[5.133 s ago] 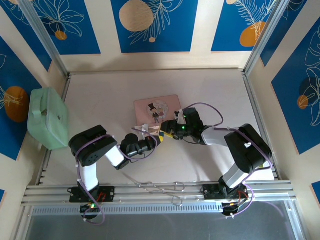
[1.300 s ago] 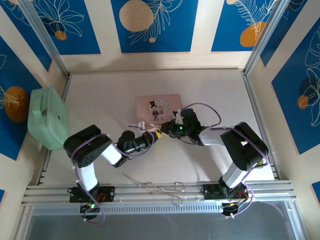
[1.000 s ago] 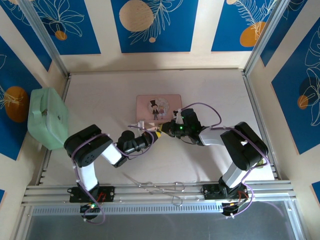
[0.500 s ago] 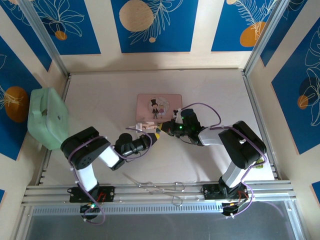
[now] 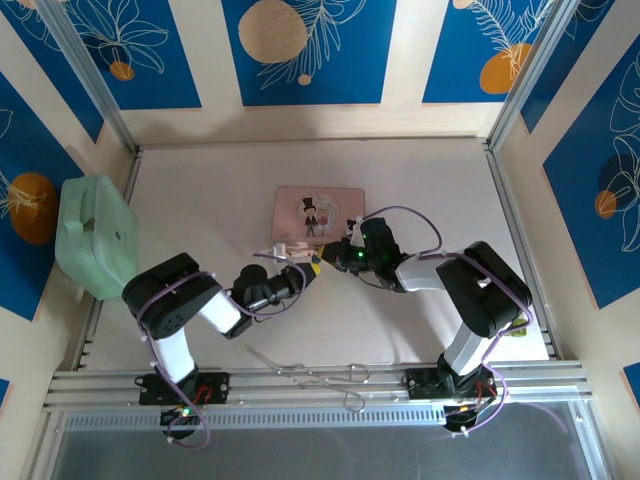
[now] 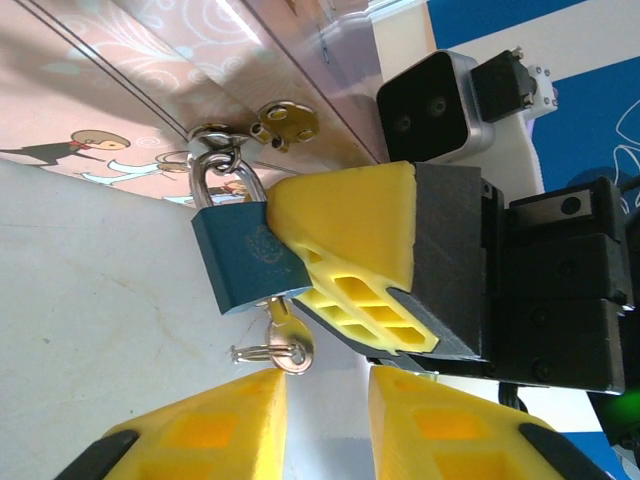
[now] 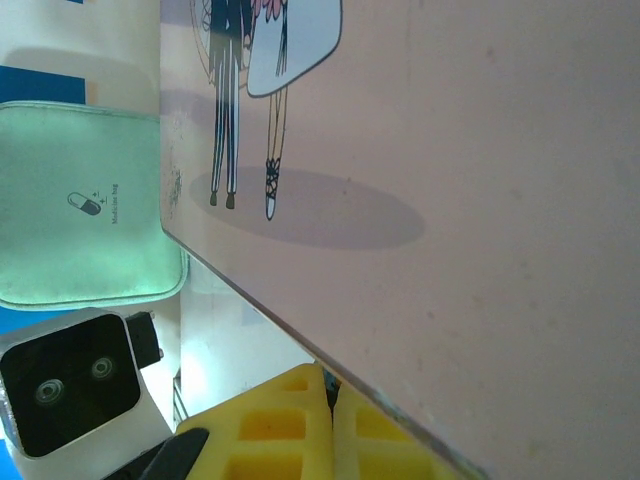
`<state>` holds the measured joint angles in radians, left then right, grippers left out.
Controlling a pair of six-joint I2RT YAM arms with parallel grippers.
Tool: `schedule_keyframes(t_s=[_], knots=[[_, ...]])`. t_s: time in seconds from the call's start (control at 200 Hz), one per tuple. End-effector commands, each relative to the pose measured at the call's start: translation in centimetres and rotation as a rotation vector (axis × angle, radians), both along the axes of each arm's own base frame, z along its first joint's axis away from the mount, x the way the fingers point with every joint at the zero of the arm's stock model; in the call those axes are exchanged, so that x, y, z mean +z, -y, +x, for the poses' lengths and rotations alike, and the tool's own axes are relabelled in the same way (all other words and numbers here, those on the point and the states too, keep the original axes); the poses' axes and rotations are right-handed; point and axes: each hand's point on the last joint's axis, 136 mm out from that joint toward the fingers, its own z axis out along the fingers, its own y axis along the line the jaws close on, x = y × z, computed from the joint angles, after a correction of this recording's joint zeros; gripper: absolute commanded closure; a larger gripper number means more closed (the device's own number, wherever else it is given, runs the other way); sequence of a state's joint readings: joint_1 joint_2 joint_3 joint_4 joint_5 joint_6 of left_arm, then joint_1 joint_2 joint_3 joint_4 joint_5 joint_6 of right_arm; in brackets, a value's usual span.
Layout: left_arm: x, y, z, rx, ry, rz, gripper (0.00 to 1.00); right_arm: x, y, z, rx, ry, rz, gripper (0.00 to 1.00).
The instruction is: Unlock the padlock with the key
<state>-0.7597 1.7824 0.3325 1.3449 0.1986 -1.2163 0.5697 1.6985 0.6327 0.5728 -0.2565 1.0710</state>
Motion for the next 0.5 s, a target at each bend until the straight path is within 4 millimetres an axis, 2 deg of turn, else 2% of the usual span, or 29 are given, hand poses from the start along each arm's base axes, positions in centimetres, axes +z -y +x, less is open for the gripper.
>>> schedule_keyframes(t_s=[0.0, 0.235, 0.375, 0.495], knots=[[1.0, 0.1, 1.0, 0.045, 0.027, -0.018, 0.73, -10.0, 3.2, -11.2, -0.002, -0.675, -0.172, 1.00], [0.4, -0.5, 1.5, 0.088, 0.008, 0.022, 0.68, -10.0, 3.0, -11.4, 0.002, -0.672, -0.170, 1.00], [0.6, -0.3, 1.9, 0.097, 0.003, 0.012, 0.73, -9.9, 2.9, -11.4, 0.008, -0.672, -0.169, 1.00], [0.6, 0.0, 2.2, 0.094, -0.002, 0.010, 0.73, -9.9, 2.9, -11.5, 0.010, -0.675, -0.170, 1.00]])
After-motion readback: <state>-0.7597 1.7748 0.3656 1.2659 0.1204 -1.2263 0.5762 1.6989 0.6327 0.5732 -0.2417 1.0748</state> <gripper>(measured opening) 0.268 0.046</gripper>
